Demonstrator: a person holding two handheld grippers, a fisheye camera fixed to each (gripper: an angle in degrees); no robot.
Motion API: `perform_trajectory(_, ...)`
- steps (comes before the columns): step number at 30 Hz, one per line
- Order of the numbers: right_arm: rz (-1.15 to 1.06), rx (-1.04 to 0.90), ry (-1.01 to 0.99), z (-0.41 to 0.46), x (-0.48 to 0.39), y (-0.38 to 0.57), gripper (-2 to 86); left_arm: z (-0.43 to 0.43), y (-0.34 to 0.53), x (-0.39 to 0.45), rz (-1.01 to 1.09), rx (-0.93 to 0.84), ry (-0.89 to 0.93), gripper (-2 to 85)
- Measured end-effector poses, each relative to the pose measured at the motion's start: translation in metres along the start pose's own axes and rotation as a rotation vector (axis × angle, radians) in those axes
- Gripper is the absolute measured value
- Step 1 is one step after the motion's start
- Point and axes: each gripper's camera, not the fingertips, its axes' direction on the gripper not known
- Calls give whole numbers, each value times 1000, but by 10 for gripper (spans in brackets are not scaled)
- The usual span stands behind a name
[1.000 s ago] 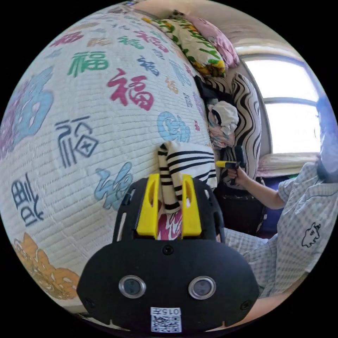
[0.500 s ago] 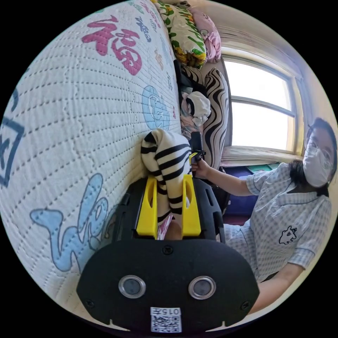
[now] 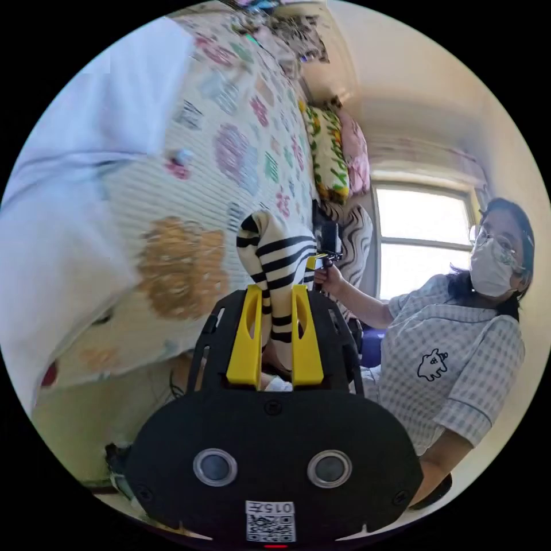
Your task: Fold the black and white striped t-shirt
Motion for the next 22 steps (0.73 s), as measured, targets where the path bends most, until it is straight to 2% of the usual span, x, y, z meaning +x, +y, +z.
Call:
perform_trajectory(6, -72, -199, -4, 160, -28, -138, 54, -170, 75, -47, -136, 242, -190, 78)
perform_trajectory(10, -2, -259, 180, 222, -24, -185, 54, -223, 100, -95, -242, 364, -313, 82)
perform_trajectory(12, 69, -241, 209, 226, -18, -187, 57, -230, 112, -108, -294, 394, -369, 81)
perform_trajectory(15, 104, -155, 251, 203, -20, -173, 67, -233, 135, -103, -253, 459, -368, 77)
perform_trajectory(18, 132, 13, 343, 165, -30, -161, 82, -236, 164, -82, -234, 533, -453, 56)
perform_trajectory(19, 124, 54, 329, 156, -33, -164, 88, -236, 175, -74, -223, 578, -450, 52)
perform_trajectory(22, 87, -10, 346, 164, -38, -188, 81, -231, 190, -63, -195, 660, -342, 59)
